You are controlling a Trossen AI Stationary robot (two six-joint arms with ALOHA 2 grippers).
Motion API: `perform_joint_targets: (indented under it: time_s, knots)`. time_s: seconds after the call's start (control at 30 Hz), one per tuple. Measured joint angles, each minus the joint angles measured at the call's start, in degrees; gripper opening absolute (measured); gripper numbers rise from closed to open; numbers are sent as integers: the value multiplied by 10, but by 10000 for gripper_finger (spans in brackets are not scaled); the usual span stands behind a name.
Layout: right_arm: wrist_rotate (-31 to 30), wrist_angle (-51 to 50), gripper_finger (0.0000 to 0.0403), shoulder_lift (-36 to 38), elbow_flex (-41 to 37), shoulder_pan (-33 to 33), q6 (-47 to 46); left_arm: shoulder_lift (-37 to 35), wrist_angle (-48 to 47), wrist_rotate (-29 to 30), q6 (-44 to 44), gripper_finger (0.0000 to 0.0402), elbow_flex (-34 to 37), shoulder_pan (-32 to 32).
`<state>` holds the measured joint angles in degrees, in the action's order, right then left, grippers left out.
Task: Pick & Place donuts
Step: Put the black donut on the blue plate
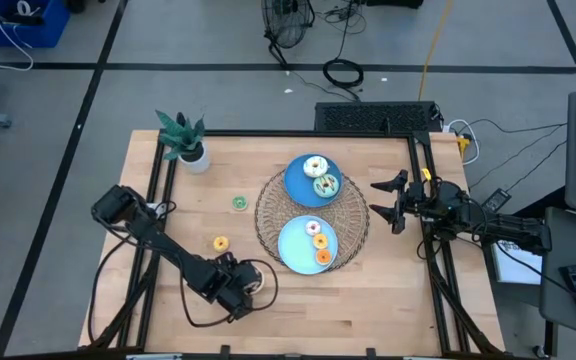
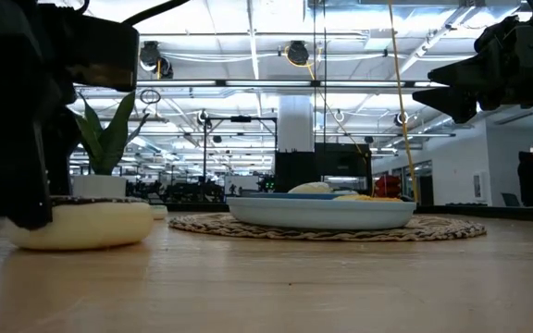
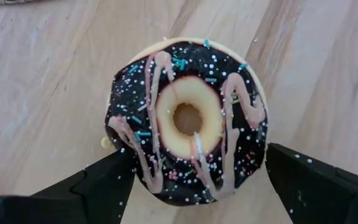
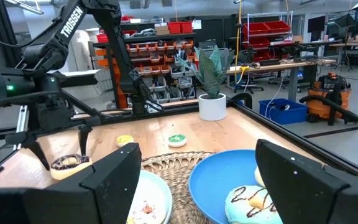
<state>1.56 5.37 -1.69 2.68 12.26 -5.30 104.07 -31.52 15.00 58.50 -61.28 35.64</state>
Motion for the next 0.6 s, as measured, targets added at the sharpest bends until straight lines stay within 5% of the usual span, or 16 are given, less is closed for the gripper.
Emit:
perform_joint_targets:
  time_s: [0.6]
  knots:
    - [0, 0, 304, 0, 0, 0, 0, -10, 0, 5, 31, 351, 0, 0]
